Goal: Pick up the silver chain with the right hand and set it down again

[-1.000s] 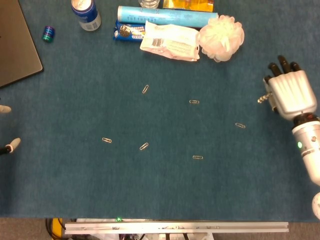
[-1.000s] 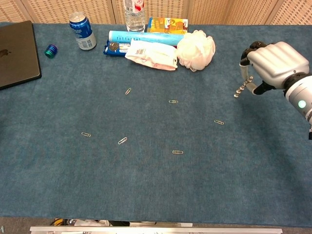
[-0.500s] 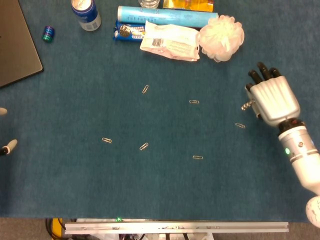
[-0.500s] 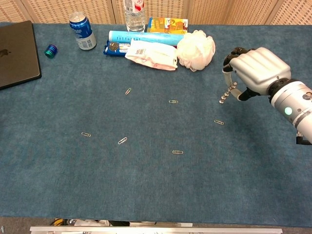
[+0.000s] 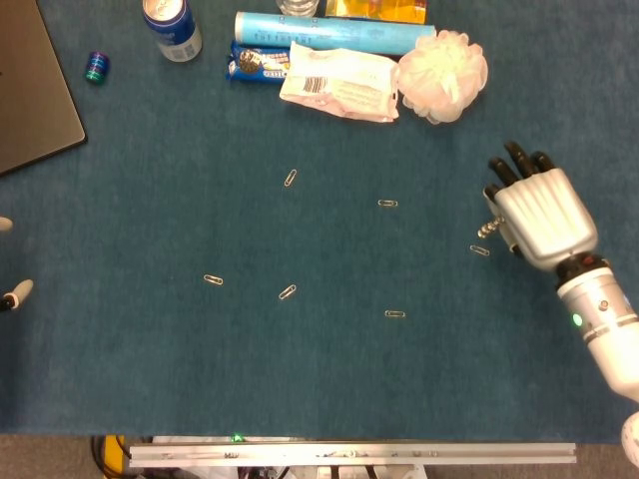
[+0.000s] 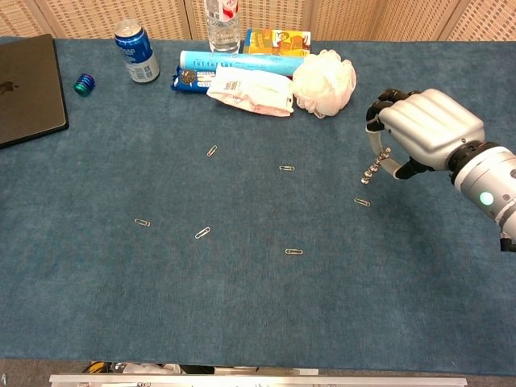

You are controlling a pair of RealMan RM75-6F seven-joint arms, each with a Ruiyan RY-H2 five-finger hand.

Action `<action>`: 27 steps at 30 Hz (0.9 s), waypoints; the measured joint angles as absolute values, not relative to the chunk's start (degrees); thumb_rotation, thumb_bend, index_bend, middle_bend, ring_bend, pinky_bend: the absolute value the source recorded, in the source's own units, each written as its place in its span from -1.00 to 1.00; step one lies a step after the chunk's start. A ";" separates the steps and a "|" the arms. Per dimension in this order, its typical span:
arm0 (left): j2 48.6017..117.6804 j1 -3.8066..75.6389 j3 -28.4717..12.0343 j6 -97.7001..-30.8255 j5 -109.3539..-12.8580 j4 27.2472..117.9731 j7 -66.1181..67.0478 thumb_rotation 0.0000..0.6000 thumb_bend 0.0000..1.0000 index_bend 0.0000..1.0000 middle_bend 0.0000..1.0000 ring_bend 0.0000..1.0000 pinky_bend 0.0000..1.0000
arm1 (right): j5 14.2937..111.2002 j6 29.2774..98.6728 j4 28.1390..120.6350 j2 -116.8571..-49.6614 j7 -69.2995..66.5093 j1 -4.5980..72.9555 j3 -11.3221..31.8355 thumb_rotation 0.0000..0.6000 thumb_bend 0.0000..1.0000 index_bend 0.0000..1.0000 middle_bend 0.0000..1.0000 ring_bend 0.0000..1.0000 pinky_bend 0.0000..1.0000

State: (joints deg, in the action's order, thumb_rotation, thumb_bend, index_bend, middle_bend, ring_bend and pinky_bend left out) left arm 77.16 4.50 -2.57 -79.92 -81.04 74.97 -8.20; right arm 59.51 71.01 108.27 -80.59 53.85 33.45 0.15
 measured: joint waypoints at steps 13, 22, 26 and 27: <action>77.51 4.44 -2.47 -79.37 -80.73 74.27 -8.68 1.00 -0.78 -0.36 -0.59 -0.57 -0.04 | 59.21 69.04 106.41 -82.31 53.74 33.24 -1.71 1.00 -0.32 0.16 -0.49 -0.79 -0.51; 77.92 4.34 -2.33 -79.08 -80.68 73.51 -9.31 1.00 -0.78 -0.36 -0.59 -0.57 -0.04 | 58.63 68.42 105.54 -82.94 54.07 33.26 -2.19 1.00 -0.32 0.16 -0.49 -0.79 -0.51; 78.14 4.33 -2.29 -79.00 -80.70 73.21 -9.48 1.00 -0.78 -0.36 -0.59 -0.57 -0.04 | 58.33 68.38 105.07 -83.17 54.12 33.23 -2.22 1.00 -0.32 0.16 -0.49 -0.79 -0.51; 78.17 4.32 -2.28 -78.99 -80.71 73.16 -9.51 1.00 -0.78 -0.36 -0.59 -0.57 -0.04 | 58.29 68.38 104.98 -83.20 54.13 33.23 -2.22 1.00 -0.32 0.16 -0.49 -0.79 -0.51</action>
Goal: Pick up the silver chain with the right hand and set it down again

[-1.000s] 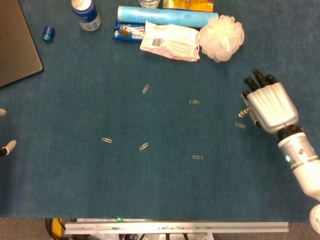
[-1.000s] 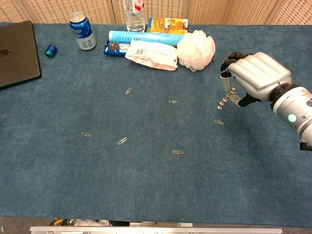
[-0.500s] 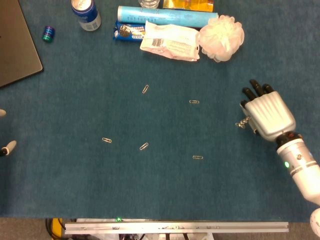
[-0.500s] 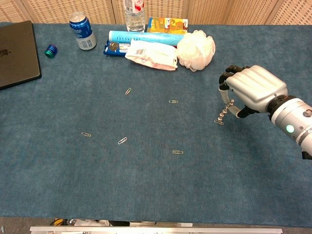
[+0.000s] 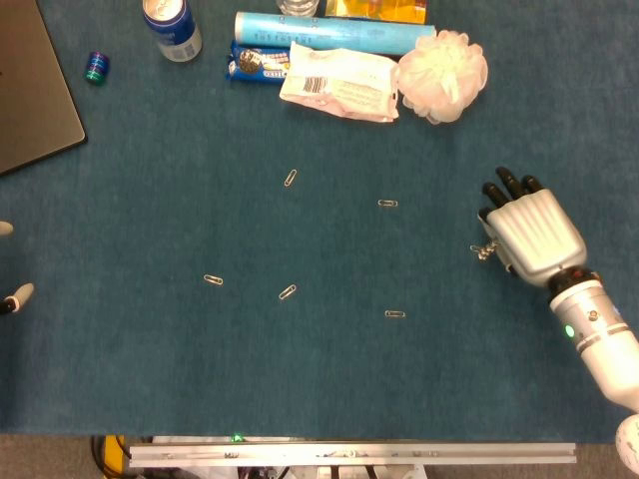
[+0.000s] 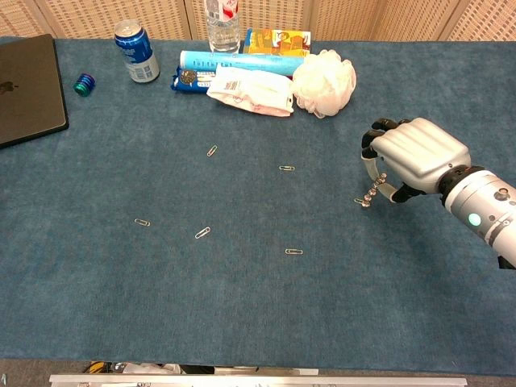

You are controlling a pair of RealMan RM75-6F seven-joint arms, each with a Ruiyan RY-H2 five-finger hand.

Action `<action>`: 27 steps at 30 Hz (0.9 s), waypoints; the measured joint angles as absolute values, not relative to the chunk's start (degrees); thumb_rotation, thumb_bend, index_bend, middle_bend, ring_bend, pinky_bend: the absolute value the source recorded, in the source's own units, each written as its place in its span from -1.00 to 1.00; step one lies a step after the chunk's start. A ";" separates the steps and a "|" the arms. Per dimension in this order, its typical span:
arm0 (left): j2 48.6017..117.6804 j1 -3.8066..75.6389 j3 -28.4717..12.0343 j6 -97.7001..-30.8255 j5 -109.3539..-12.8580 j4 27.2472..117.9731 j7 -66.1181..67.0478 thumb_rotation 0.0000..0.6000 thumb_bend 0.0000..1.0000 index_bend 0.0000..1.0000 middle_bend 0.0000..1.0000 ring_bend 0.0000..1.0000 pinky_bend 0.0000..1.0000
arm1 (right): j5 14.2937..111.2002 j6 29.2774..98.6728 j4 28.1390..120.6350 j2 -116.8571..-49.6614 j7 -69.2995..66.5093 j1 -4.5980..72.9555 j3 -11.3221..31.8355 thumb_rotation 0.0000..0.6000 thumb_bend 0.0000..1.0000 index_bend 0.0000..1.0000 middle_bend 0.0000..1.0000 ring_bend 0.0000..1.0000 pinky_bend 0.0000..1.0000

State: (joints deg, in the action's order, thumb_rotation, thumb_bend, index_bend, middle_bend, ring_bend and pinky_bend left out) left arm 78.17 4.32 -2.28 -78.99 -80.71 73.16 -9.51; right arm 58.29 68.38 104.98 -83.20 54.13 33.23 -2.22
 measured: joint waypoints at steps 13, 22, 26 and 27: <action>78.43 4.27 -2.23 -78.78 -80.66 72.94 -9.57 1.00 -0.78 -0.36 -0.60 -0.57 -0.04 | 57.49 68.45 103.50 -83.98 53.65 33.13 -1.74 1.00 -0.32 0.16 -0.49 -0.79 -0.51; 78.46 4.28 -2.22 -78.75 -80.74 72.96 -9.50 1.00 -0.78 -0.36 -0.59 -0.57 -0.04 | 56.52 68.67 103.30 -84.13 52.83 34.29 1.44 1.00 -0.32 0.16 -0.49 -0.79 -0.51; 78.42 4.26 -2.21 -78.82 -80.82 72.93 -9.55 1.00 -0.78 -0.36 -0.59 -0.57 -0.04 | 55.30 68.27 102.40 -84.78 52.57 35.51 3.45 1.00 -0.32 0.17 -0.49 -0.79 -0.51; 78.42 4.26 -2.21 -78.83 -80.82 72.92 -9.55 1.00 -0.78 -0.36 -0.59 -0.57 -0.04 | 55.06 68.13 102.11 -84.98 52.56 35.84 3.82 1.00 -0.32 0.17 -0.49 -0.79 -0.51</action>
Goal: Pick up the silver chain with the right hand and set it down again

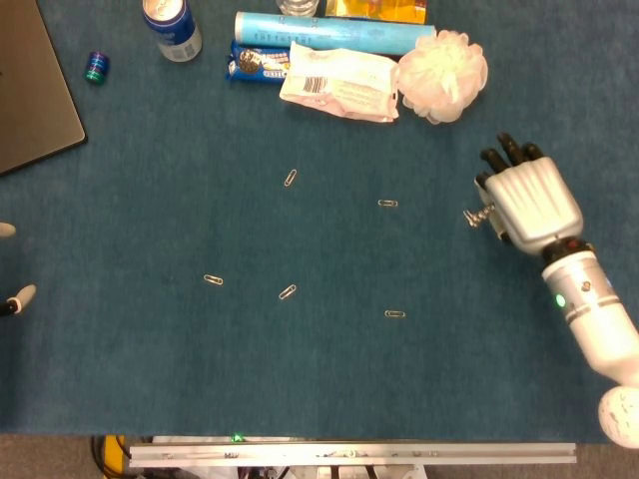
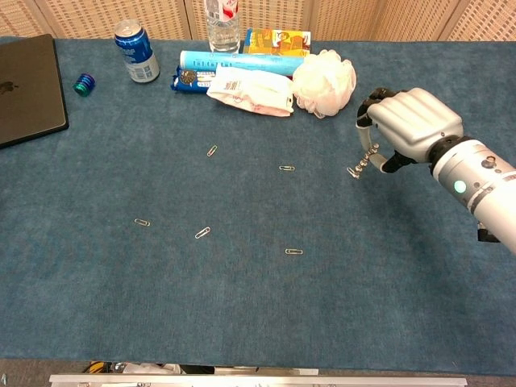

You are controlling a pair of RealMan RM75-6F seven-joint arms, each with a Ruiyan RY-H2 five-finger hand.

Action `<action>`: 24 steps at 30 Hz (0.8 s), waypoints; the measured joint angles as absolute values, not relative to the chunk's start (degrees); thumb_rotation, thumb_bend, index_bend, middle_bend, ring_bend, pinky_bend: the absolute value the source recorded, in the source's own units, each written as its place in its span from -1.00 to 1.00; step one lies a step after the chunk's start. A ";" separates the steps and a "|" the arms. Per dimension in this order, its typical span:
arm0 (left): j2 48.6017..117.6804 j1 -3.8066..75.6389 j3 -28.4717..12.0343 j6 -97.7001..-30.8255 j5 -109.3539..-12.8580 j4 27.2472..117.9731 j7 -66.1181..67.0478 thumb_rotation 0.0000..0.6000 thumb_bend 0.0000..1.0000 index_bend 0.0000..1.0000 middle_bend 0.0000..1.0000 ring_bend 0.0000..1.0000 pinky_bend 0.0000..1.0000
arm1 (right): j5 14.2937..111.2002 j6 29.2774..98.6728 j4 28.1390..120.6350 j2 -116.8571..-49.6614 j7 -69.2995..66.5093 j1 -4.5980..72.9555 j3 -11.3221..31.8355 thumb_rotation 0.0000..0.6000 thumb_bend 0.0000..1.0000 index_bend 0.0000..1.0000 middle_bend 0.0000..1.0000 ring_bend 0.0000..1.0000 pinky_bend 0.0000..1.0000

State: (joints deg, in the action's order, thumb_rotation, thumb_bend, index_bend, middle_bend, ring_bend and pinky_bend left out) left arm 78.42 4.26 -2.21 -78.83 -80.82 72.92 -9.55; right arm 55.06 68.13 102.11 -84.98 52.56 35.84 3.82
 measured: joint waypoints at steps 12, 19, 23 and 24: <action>78.59 4.03 -2.04 -79.03 -81.05 72.30 -10.34 1.00 -0.78 -0.36 -0.59 -0.57 -0.04 | 52.17 65.85 98.15 -88.25 54.12 40.41 7.02 1.00 -0.32 0.18 -0.49 -0.79 -0.50; 78.63 3.84 -1.91 -79.23 -81.27 71.74 -10.98 1.00 -0.78 -0.36 -0.59 -0.57 -0.04 | 51.13 64.76 96.58 -89.93 54.58 42.77 8.05 1.00 -0.32 0.19 -0.49 -0.79 -0.51; 78.65 3.75 -1.92 -79.24 -81.22 71.43 -11.33 1.00 -0.78 -0.36 -0.59 -0.57 -0.04 | 50.73 64.30 95.78 -90.91 54.70 43.89 8.24 1.00 -0.32 0.19 -0.49 -0.79 -0.51; 78.65 3.74 -1.91 -79.17 -81.18 71.35 -11.42 1.00 -0.78 -0.36 -0.59 -0.57 -0.04 | 50.68 64.21 95.58 -91.13 54.74 44.10 8.22 1.00 -0.32 0.19 -0.49 -0.79 -0.51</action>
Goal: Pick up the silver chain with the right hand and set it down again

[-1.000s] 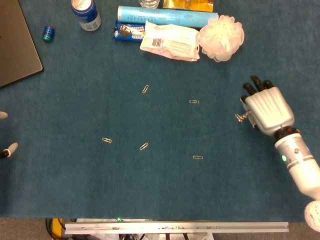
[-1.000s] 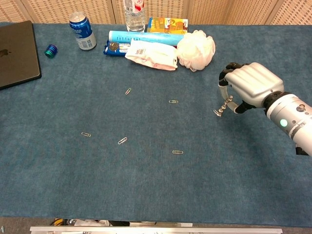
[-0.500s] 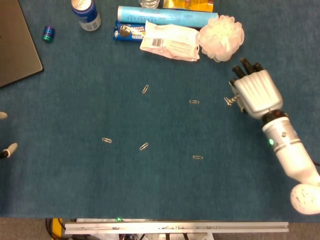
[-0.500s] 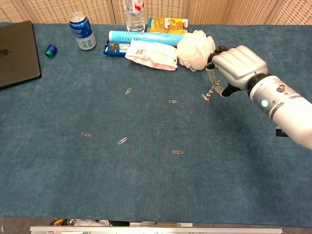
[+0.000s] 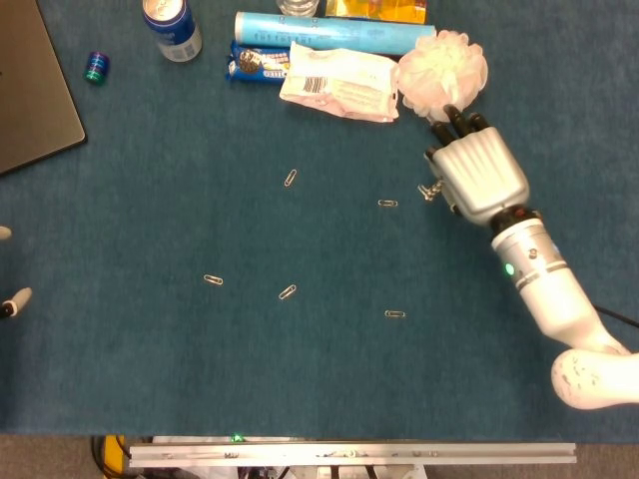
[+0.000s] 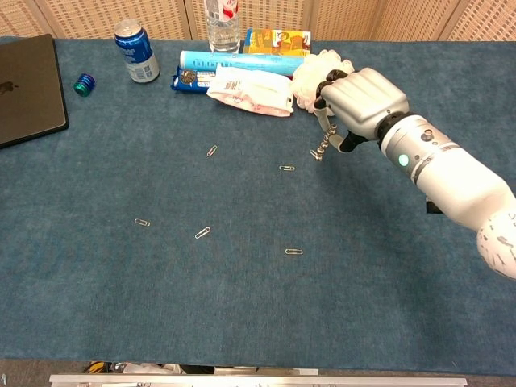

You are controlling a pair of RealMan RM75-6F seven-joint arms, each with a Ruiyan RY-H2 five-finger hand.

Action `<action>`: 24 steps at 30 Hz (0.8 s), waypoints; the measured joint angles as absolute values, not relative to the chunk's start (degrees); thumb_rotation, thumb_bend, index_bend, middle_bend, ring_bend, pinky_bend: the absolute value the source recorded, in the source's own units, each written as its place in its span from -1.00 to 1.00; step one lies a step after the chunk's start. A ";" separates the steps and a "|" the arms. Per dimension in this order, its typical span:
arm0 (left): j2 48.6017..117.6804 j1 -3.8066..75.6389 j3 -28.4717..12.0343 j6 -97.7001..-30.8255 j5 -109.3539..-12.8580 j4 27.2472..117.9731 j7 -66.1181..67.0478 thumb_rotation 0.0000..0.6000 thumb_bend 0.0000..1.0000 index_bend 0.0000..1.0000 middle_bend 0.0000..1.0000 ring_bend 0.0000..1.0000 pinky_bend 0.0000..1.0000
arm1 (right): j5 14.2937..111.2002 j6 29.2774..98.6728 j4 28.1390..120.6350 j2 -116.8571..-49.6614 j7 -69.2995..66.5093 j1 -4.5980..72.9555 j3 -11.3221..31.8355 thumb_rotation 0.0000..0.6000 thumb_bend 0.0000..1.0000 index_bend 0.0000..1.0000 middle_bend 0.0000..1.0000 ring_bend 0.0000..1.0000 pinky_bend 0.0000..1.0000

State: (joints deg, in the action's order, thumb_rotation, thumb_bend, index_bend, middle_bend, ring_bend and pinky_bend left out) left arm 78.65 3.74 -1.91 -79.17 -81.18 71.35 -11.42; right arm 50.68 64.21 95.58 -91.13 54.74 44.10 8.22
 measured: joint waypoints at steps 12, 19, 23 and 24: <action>78.58 3.40 -1.73 -79.17 -81.23 70.66 -12.26 1.00 -0.78 -0.36 -0.59 -0.57 -0.04 | 49.44 62.86 92.75 -94.12 54.81 46.83 8.31 1.00 -0.32 0.19 -0.49 -0.79 -0.51; 78.68 3.08 -1.61 -79.09 -81.10 70.04 -12.95 1.00 -0.78 -0.34 -0.59 -0.57 -0.04 | 49.02 62.30 90.61 -95.98 54.53 48.09 8.34 1.00 -0.32 0.20 -0.49 -0.79 -0.51; 78.96 2.94 -1.49 -78.96 -81.09 69.41 -13.47 1.00 -0.78 -0.34 -0.59 -0.57 -0.04 | 48.71 62.02 89.62 -96.69 54.56 48.60 8.03 1.00 -0.32 0.19 -0.49 -0.79 -0.51; 79.00 2.91 -1.48 -78.95 -81.09 69.29 -13.57 1.00 -0.78 -0.34 -0.59 -0.57 -0.04 | 48.66 62.01 89.42 -96.83 54.56 48.68 8.00 1.00 -0.32 0.19 -0.49 -0.79 -0.51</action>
